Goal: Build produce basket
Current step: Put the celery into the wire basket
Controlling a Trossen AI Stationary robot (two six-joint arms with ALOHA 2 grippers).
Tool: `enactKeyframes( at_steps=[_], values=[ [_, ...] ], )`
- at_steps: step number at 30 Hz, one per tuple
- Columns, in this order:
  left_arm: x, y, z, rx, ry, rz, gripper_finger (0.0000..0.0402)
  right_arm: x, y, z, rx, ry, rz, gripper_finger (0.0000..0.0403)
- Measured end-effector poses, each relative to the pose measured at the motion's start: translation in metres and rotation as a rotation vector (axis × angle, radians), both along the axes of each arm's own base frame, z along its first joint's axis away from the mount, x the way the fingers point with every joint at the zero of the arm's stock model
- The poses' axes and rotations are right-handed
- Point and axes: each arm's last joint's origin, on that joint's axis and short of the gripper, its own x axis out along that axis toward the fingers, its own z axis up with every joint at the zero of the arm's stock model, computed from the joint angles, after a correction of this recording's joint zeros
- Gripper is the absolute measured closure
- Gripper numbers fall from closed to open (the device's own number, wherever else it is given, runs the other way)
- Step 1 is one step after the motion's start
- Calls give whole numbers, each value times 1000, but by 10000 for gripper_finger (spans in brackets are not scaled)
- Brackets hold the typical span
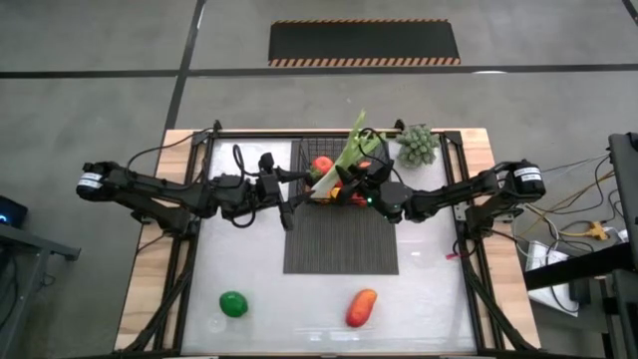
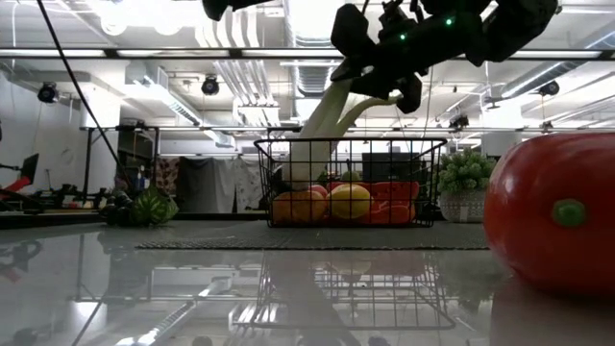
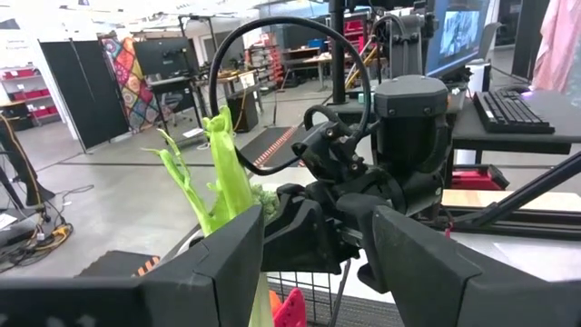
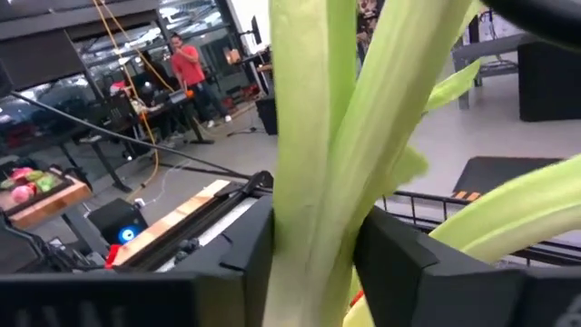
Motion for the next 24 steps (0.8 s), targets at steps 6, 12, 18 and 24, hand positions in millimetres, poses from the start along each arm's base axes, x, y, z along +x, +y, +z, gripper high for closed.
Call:
enactKeyframes(
  at_steps=[6,12,18,24],
  values=[
    [0,0,0,0,0,0,210,-3,0,1,0,45,-1,222],
    [0,0,-1,-1,2,2,210,-10,0,7,-1,85,0,184],
    [0,0,-1,-1,1,3,210,-22,0,21,-18,126,0,159],
    [0,0,-1,-1,1,4,210,-36,-1,35,-21,144,0,144]
  ],
)
